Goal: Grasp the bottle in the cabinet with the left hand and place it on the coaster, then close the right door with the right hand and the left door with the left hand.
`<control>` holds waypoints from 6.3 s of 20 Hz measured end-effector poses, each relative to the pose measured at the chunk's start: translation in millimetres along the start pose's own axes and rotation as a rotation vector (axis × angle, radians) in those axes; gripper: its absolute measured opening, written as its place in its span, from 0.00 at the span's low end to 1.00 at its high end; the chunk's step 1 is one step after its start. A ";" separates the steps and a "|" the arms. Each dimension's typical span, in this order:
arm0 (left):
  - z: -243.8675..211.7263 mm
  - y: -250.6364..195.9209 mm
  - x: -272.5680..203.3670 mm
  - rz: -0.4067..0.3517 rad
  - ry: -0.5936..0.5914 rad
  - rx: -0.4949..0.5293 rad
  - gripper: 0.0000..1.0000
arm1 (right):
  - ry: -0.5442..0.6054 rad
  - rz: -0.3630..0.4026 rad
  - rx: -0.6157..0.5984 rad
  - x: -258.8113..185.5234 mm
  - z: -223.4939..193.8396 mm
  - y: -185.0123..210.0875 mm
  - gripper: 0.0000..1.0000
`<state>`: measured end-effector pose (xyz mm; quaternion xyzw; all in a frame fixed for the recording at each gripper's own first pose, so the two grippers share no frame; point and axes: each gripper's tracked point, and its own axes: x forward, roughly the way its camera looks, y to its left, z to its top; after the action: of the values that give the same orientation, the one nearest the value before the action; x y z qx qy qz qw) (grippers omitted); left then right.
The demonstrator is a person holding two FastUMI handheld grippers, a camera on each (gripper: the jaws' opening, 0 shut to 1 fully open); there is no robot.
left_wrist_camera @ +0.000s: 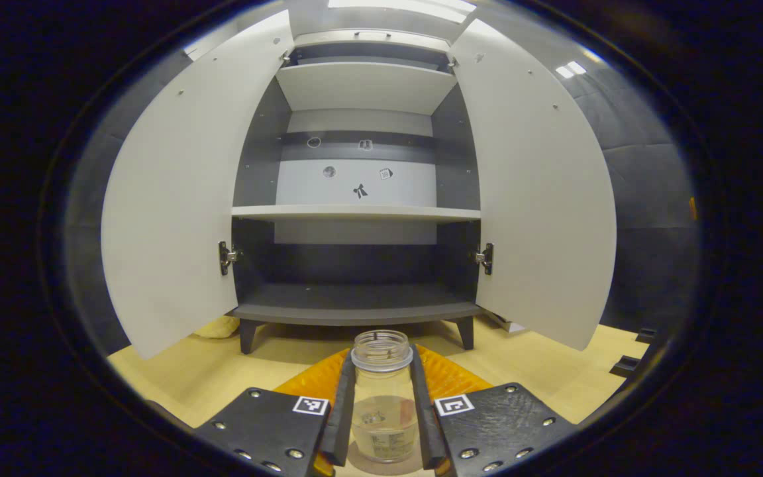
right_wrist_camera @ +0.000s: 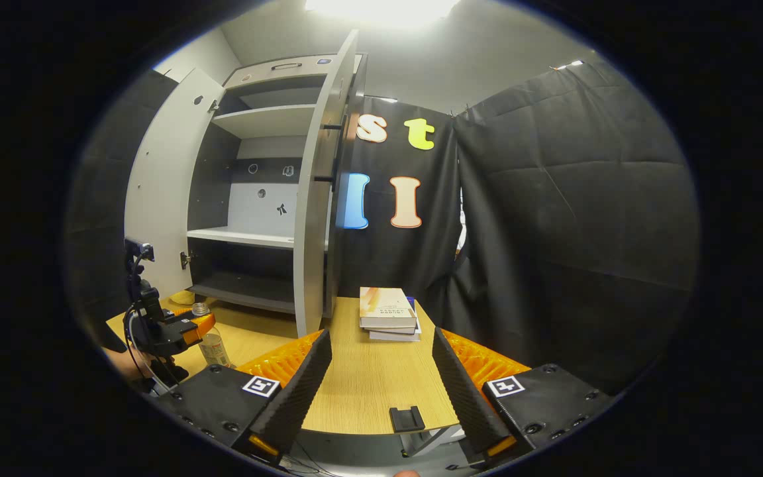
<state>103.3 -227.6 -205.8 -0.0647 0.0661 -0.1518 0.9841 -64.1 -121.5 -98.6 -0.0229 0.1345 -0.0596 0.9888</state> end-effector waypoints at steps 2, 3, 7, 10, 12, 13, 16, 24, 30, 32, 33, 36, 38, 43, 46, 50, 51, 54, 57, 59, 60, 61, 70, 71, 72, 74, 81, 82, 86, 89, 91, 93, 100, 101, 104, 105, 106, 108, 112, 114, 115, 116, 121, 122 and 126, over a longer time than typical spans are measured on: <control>0.0 0.1 -1.5 0.015 0.006 -0.010 0.43 | -0.005 0.003 0.004 0.8 2.2 -0.8 0.98; 1.6 -1.5 -3.5 0.013 0.009 -0.012 0.44 | -0.009 0.006 0.007 1.7 4.3 -0.8 0.98; 18.9 -6.8 -13.3 0.008 0.005 0.009 0.66 | -0.024 0.026 0.041 6.0 15.8 2.1 0.96; 45.9 -6.4 -27.2 0.029 -0.005 0.025 0.80 | -0.062 0.057 0.073 12.9 36.0 4.8 0.98; 69.2 -6.1 -40.8 0.037 -0.011 0.018 0.80 | -0.068 0.081 0.094 20.8 47.6 6.4 0.98; 83.0 -4.5 -48.7 0.041 -0.017 0.012 0.80 | -0.078 0.099 0.106 24.8 56.9 8.2 0.98; 122.9 10.3 -72.5 0.074 -0.056 0.007 0.79 | -0.123 0.118 0.110 41.0 85.5 5.6 0.98; 186.8 91.3 -124.1 0.213 -0.054 0.039 0.77 | -0.098 0.169 0.113 82.4 132.7 9.9 0.98; 224.5 148.9 -148.1 0.259 -0.066 0.049 0.80 | -0.092 0.112 0.083 101.8 158.4 -0.9 0.98; 232.7 166.6 -153.4 0.273 -0.068 0.043 0.80 | -0.088 0.050 0.064 109.3 165.0 -12.2 0.97; 235.2 174.7 -157.5 0.280 -0.066 0.038 0.80 | -0.090 0.011 0.055 113.0 170.3 -18.9 0.97; 239.5 201.7 -166.9 0.315 -0.061 0.042 0.80 | -0.096 -0.060 0.081 123.9 186.6 -25.4 0.98; 243.8 219.1 -175.8 0.341 -0.063 0.058 0.80 | -0.091 -0.087 0.116 131.8 192.8 -26.0 0.98; 246.1 257.0 -188.7 0.383 -0.069 0.039 0.80 | -0.087 -0.095 0.133 148.6 204.5 -8.0 0.98; 245.2 277.7 -193.6 0.403 -0.074 0.021 0.80 | -0.088 -0.074 0.115 152.4 209.1 10.3 0.98; 238.5 302.4 -198.5 0.419 -0.071 0.006 0.80 | -0.097 -0.119 0.075 152.3 212.5 13.3 0.94; 235.9 306.8 -196.4 0.418 -0.070 -0.004 0.80 | -0.097 -0.115 0.077 150.6 213.3 17.3 0.92; 231.1 319.1 -192.6 0.402 -0.061 -0.041 0.79 | -0.104 -0.155 0.046 147.7 212.8 18.6 0.93; 226.7 328.6 -186.5 0.387 -0.058 -0.040 0.78 | -0.101 -0.182 0.017 144.8 215.0 25.5 0.93; 223.5 333.2 -180.3 0.375 -0.053 -0.035 0.78 | -0.096 -0.179 0.022 142.4 215.7 34.4 0.93; 222.6 336.7 -177.8 0.370 -0.051 -0.036 0.80 | -0.097 -0.183 0.019 141.0 216.0 37.5 0.93; 219.6 339.2 -175.7 0.364 -0.050 -0.039 0.78 | -0.101 -0.188 0.009 139.3 216.9 41.6 0.93; 213.0 368.0 -168.7 0.339 -0.052 -0.054 0.78 | -0.113 -0.227 0.019 132.9 217.9 68.2 0.89; 211.8 370.5 -167.4 0.339 -0.052 -0.053 0.78 | -0.114 -0.219 0.022 132.4 218.4 73.6 0.89; 210.7 372.4 -166.5 0.339 -0.052 -0.054 0.78 | -0.115 -0.210 0.021 132.1 218.0 78.8 0.93; 209.2 376.2 -165.3 0.338 -0.053 -0.064 0.78 | -0.119 -0.199 0.014 132.1 219.8 88.6 0.89; 201.9 385.4 -166.5 0.344 -0.046 -0.073 0.79 | -0.134 -0.143 0.037 141.7 224.8 128.8 0.89; 201.4 387.6 -167.7 0.346 -0.045 -0.075 0.79 | -0.139 -0.135 0.052 143.7 225.7 134.3 0.89; 197.7 403.4 -174.3 0.369 -0.039 -0.060 0.80 | -0.136 -0.089 0.091 154.5 224.7 155.7 0.89; 195.9 408.5 -177.5 0.384 -0.030 -0.062 0.79 | -0.133 -0.056 0.093 163.1 224.6 172.8 0.89; 195.6 410.3 -177.5 0.392 -0.030 -0.059 0.79 | -0.127 -0.027 0.087 166.6 221.6 178.8 0.93; 195.7 411.2 -179.0 0.398 -0.031 -0.058 0.79 | -0.121 -0.003 0.071 172.8 220.3 190.0 0.93; 198.7 415.5 -181.8 0.412 -0.026 -0.051 0.78 | -0.138 0.012 0.036 173.0 217.2 209.4 0.95; 201.1 415.7 -182.1 0.409 -0.026 -0.051 0.79 | -0.139 0.013 0.034 170.5 215.6 207.7 0.96; 225.3 419.0 -163.1 0.381 -0.046 -0.049 0.78 | -0.136 0.014 0.023 161.4 204.7 198.9 0.96; 234.0 415.4 -152.8 0.365 -0.051 -0.047 0.78 | -0.134 0.013 0.020 157.4 200.3 194.6 0.96; 241.1 414.3 -146.8 0.357 -0.057 -0.046 0.77 | -0.129 0.013 0.018 153.9 194.6 191.5 0.96; 257.1 411.5 -136.4 0.336 -0.072 -0.044 0.77 | -0.118 0.010 0.014 147.7 183.4 185.0 0.93; 291.6 403.7 -107.2 0.297 -0.094 -0.038 0.79 | -0.088 0.003 0.012 136.6 160.0 169.0 0.96; 305.5 401.2 -96.2 0.271 -0.102 -0.041 0.79 | -0.075 0.001 0.020 131.6 150.6 160.6 0.95; 310.5 401.1 -92.4 0.266 -0.104 -0.045 0.80 | -0.071 -0.002 0.025 129.9 146.0 156.2 0.96; 315.5 400.5 -88.2 0.265 -0.107 -0.051 0.80 | -0.063 -0.002 0.030 129.3 140.9 152.9 0.93; 329.8 382.1 -71.7 0.255 -0.112 -0.035 0.80 | -0.028 -0.019 0.046 126.0 122.6 126.3 0.95; 329.4 374.4 -69.0 0.245 -0.110 -0.031 0.80 | -0.025 -0.022 0.048 125.5 120.2 119.9 0.96; 331.5 367.8 -70.6 0.297 -0.122 0.008 0.79 | -0.026 -0.027 0.058 121.9 116.2 95.2 0.96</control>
<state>192.9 177.4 73.7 -0.0595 0.0146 -0.0008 0.9981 94.4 -38.8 -24.7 0.0031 0.1194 -0.0766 0.9899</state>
